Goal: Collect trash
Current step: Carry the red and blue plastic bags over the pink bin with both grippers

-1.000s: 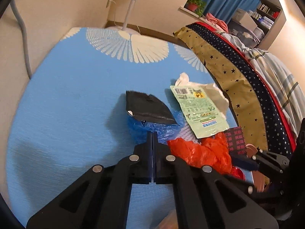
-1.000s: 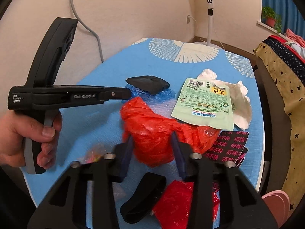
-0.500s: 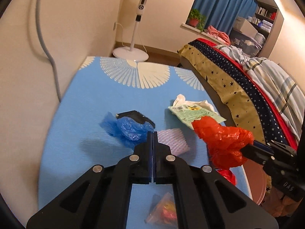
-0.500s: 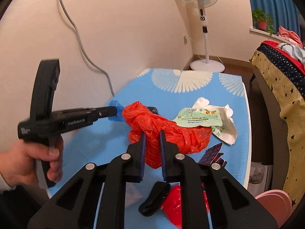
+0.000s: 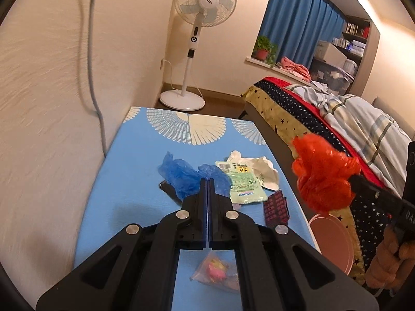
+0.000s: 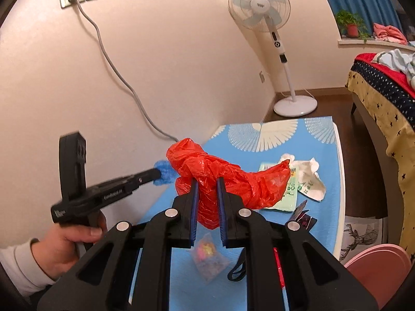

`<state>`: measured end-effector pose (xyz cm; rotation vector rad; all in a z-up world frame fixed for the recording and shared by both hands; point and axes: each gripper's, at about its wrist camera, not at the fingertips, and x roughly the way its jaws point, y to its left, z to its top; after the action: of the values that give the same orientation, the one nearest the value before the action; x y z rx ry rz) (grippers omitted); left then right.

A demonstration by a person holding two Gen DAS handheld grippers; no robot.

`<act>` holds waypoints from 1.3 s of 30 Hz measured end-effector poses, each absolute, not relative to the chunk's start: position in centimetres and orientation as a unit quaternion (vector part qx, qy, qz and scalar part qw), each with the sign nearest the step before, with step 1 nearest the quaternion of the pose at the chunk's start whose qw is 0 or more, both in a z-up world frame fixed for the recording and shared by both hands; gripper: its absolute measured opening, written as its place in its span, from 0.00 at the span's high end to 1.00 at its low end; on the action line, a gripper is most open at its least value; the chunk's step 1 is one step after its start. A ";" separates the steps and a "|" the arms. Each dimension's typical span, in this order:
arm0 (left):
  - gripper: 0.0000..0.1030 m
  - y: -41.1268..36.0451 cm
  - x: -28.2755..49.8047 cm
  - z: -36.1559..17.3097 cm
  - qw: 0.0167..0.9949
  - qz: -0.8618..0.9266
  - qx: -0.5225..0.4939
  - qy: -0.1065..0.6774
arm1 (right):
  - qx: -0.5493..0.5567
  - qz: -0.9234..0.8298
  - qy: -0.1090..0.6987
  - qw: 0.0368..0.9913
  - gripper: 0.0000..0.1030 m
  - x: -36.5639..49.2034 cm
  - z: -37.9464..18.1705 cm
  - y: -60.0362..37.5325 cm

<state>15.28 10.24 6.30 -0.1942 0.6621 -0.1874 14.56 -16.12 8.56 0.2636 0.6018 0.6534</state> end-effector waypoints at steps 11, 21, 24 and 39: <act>1.00 6.5 10.3 6.9 0.945 -0.096 -0.092 0.299 | 0.122 0.275 0.284 0.910 0.87 12.3 9.1 -18.8; 1.00 2.9 6.5 5.7 0.950 -0.095 -0.092 0.283 | 0.118 0.213 0.282 0.928 0.87 9.3 8.6 -22.2; 1.00 1.6 5.8 5.4 0.951 -0.101 -0.086 0.280 | 0.120 0.199 0.278 0.932 0.87 8.3 8.4 -23.5; 1.00 -3.5 4.5 4.8 0.948 -0.152 -0.067 0.272 | 0.129 0.121 0.271 0.946 0.86 5.5 7.3 -28.9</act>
<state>4.55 -3.49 4.82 -0.1362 0.5532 -0.3102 5.49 -28.88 7.31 0.2630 0.5520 0.2468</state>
